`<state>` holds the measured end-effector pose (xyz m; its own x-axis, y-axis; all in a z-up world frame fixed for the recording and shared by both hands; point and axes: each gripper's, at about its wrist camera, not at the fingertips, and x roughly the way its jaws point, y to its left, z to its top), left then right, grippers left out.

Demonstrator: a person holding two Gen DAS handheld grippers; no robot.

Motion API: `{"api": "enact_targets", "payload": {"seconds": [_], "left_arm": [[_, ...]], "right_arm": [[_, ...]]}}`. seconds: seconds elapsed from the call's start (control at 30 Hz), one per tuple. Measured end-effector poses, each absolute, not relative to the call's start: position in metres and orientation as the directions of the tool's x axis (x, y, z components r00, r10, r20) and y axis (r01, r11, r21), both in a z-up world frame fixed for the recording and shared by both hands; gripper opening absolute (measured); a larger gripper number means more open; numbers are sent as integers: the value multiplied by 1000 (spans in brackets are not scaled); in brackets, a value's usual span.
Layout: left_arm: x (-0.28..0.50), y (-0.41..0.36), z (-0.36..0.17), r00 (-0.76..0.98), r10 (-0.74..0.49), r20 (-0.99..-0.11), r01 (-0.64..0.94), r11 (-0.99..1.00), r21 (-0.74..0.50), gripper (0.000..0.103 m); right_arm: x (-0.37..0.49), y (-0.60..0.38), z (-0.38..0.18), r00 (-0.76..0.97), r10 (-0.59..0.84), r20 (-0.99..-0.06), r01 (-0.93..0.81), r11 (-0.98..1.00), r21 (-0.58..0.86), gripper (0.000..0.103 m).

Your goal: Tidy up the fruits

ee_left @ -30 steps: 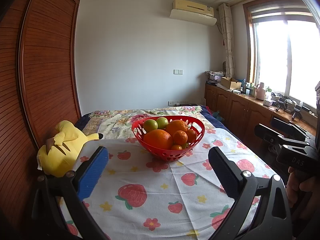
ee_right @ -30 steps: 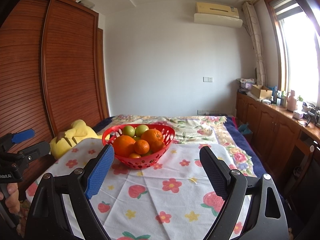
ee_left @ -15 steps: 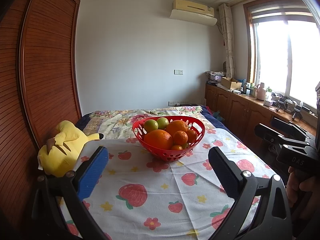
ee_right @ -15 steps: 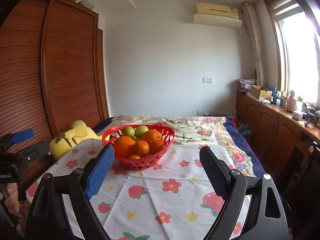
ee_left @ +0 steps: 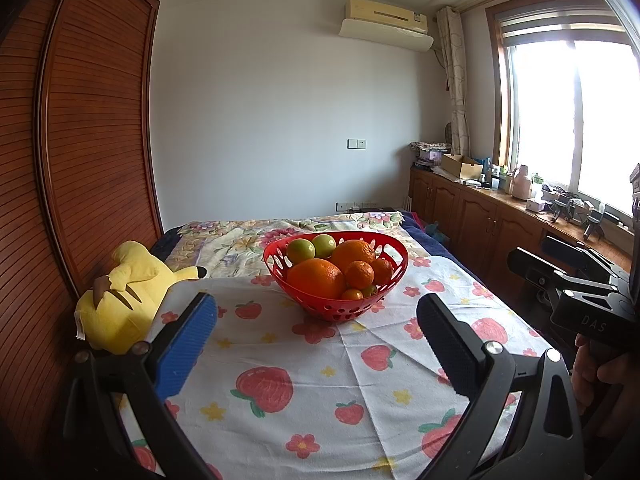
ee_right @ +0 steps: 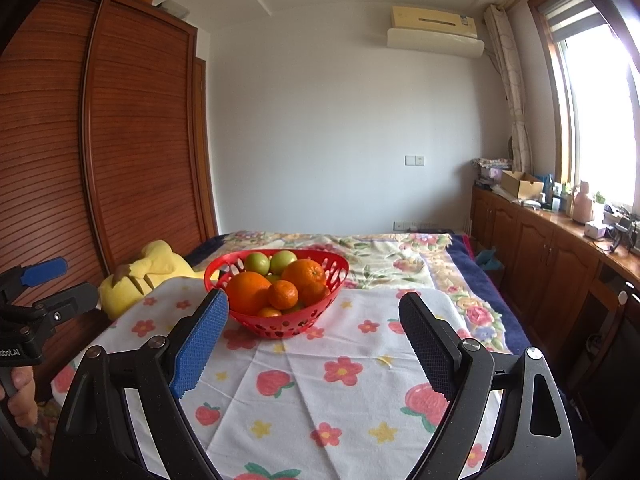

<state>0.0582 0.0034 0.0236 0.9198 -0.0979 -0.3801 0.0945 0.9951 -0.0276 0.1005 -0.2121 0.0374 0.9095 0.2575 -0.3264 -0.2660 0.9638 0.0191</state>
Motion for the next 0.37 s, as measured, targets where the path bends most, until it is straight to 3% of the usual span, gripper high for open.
{"api": "enact_targets", "payload": {"seconds": [0.37], "left_arm": [[56,3,24,920,-100,-380,96,995,-30,101]], "right_arm": [[100,-212,37,909,257,-327,-265,964,19,89]]}}
